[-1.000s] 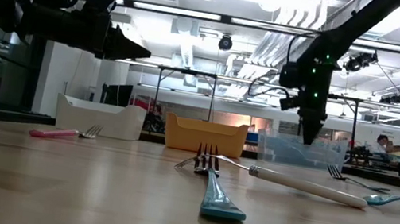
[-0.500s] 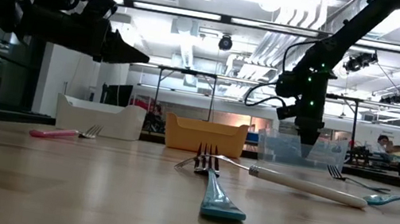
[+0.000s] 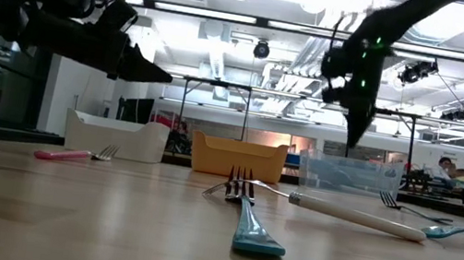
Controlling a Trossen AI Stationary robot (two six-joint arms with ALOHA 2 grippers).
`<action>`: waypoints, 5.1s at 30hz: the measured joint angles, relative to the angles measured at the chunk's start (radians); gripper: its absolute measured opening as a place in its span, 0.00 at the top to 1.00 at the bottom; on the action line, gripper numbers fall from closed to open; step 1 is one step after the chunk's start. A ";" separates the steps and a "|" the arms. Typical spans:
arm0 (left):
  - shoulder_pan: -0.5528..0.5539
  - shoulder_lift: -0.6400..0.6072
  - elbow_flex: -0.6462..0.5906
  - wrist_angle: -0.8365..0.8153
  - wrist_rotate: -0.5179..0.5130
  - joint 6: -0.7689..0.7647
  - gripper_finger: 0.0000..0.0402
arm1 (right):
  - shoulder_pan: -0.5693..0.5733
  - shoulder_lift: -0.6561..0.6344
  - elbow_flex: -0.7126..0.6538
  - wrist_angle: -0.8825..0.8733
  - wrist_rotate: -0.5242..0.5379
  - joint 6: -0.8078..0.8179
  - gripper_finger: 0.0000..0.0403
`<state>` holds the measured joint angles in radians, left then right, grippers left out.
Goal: Sort silverware by color (type)
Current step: Put the bottom right blue fork into the white bin
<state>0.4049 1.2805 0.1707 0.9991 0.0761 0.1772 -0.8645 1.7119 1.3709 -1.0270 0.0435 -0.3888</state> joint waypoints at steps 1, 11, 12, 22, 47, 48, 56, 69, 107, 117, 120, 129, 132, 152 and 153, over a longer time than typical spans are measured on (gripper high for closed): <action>0.000 0.000 0.000 0.003 0.000 0.000 1.00 | 0.015 -0.030 -0.015 0.013 -0.015 0.018 0.88; 0.000 0.001 0.000 0.004 0.000 -0.008 1.00 | 0.272 -0.357 -0.334 0.349 -0.067 0.287 0.97; 0.000 0.001 0.000 0.004 0.000 -0.008 1.00 | 0.306 -0.389 -0.375 0.404 -0.067 0.318 0.97; -0.001 0.001 0.000 0.004 0.002 -0.030 1.00 | 0.644 -0.580 -0.666 0.750 -0.068 0.577 0.98; -0.040 0.001 0.001 0.013 0.003 -0.018 1.00 | 1.182 -0.414 -0.631 0.372 -0.098 0.884 0.69; -0.040 0.001 0.001 0.016 0.003 -0.019 1.00 | 1.185 -0.394 -0.631 0.366 -0.114 0.882 0.69; -0.040 0.001 0.001 0.016 0.003 -0.019 1.00 | 1.200 -0.264 -0.632 0.354 -0.193 0.835 0.69; -0.040 0.001 0.001 0.015 0.003 -0.020 1.00 | 1.199 -0.140 -0.627 0.348 -0.158 0.727 0.72; -0.163 0.037 0.153 0.038 0.071 -0.522 0.78 | 0.816 -0.283 -0.404 0.724 0.298 0.229 0.98; -0.163 0.201 0.331 0.012 0.077 -0.798 0.61 | 0.767 -0.283 -0.404 0.747 0.300 0.067 0.98; -0.145 0.249 0.383 -0.017 0.118 -0.836 0.60 | 0.766 -0.283 -0.404 0.747 0.300 0.046 0.98; -0.130 0.342 0.482 -0.036 0.186 -0.857 0.61 | 0.766 -0.283 -0.404 0.744 0.299 0.021 0.98; -0.129 0.363 0.501 -0.050 0.199 -0.857 0.65 | 0.767 -0.283 -0.404 0.743 0.299 0.021 0.98; -0.084 0.395 0.553 -0.111 0.258 -0.906 0.84 | 0.767 -0.283 -0.404 0.726 0.297 0.013 0.98; -0.083 0.395 0.553 -0.111 0.264 -0.907 0.83 | 0.767 -0.283 -0.404 0.724 0.297 0.012 0.98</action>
<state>0.3218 1.6756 0.7238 0.8879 0.3401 -0.7296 -0.0975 1.4284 0.9668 -0.3029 0.3402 -0.3766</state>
